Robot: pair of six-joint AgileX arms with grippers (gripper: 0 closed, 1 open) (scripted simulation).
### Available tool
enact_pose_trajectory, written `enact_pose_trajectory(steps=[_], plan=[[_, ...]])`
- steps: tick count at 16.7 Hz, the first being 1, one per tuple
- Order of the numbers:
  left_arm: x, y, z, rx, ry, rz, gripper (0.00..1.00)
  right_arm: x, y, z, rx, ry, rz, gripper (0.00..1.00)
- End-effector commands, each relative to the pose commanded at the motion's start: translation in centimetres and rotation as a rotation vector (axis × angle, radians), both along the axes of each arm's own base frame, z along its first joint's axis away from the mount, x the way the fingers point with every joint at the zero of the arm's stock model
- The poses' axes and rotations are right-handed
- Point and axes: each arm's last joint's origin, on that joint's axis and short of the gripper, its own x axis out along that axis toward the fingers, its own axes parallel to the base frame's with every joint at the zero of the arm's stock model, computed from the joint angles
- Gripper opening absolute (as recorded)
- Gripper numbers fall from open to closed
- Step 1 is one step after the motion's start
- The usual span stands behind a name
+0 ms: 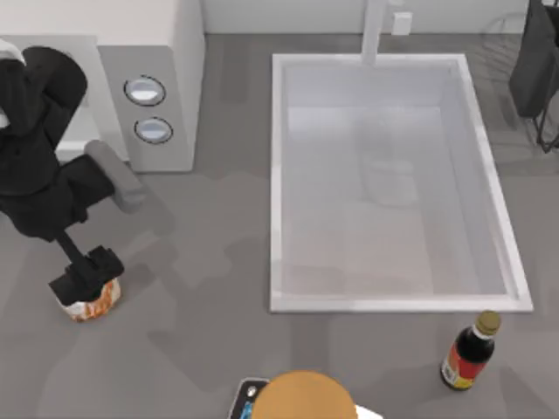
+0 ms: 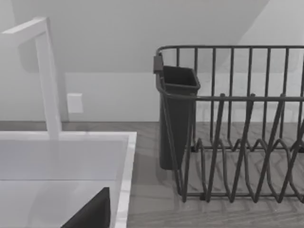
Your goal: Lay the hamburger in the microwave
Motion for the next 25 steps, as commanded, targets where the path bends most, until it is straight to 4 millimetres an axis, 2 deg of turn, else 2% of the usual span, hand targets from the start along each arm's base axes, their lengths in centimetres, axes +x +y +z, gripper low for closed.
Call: enact_pose_trajectory(steps=[2,4,9,11,15,25], plan=[[0.0,0.1,-0.1,0.0,0.0,0.004,1.0,0.0,0.0,0.0,0.0,0.0,0.0,1.0],[0.0,0.0,-1.2,0.001,0.006,0.0,1.0,0.0,0.0,0.0,0.0,0.0,0.0,1.0],[0.3,-0.1,-6.3,-0.002,-0.012,0.0,1.0,0.0,0.0,0.0,0.0,0.0,0.0,1.0],[0.1,0.0,-7.7,-0.001,-0.003,0.0,1.0,0.0,0.0,0.0,0.0,0.0,0.0,1.0],[0.0,0.0,-8.0,0.0,0.0,0.0,1.0,0.0,0.0,0.0,0.0,0.0,0.0,1.0],[0.0,0.0,-8.0,0.0,0.0,0.0,0.25,0.0,0.0,0.0,0.0,0.0,0.0,1.0]])
